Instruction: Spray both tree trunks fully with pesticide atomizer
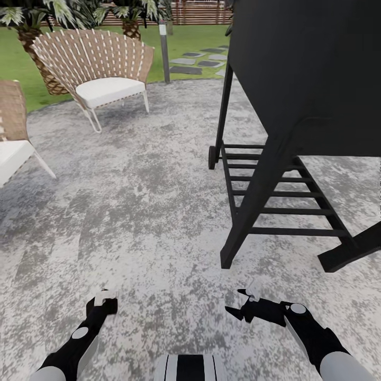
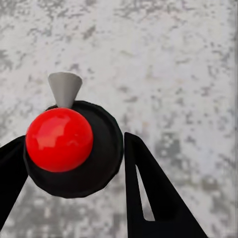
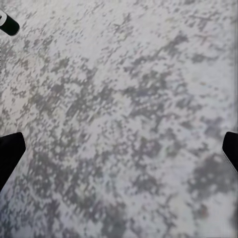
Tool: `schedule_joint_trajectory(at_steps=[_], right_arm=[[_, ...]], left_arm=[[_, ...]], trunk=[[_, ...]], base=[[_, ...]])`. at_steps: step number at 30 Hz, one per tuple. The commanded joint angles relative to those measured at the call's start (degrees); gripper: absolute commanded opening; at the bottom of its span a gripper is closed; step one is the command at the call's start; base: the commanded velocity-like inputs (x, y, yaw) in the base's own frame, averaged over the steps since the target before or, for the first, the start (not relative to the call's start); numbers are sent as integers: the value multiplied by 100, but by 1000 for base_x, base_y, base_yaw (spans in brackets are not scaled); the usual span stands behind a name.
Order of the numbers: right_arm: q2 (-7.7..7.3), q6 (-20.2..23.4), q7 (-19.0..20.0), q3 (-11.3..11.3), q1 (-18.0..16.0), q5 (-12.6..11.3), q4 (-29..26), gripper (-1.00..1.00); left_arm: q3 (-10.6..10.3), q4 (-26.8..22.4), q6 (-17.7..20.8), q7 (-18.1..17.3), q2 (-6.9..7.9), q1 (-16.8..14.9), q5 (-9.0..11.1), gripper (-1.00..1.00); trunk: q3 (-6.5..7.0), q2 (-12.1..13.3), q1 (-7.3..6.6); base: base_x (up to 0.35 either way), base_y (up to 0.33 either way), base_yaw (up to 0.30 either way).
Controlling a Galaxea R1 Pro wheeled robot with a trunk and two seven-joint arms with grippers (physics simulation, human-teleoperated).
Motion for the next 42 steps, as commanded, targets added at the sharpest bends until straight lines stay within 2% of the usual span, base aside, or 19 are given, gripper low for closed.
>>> schedule_joint_trajectory(at_steps=[1,37,42], right_arm=[[-3,-49,-4,8,-2,57,-3,100],[-3,-48,0,26,-2,62,5,100],[-3,-49,0,26,-2,62,11,100]], left_arm=[[6,4,-18,-3,0,-2,16,-100],[6,4,-10,-3,-9,-2,16,-100],[6,4,-16,-3,-9,3,16,-100]], trunk=[[19,0,-3],[818,48,-96],[859,48,-96]], base=[[0,0,0],[0,0,0],[0,0,0]])
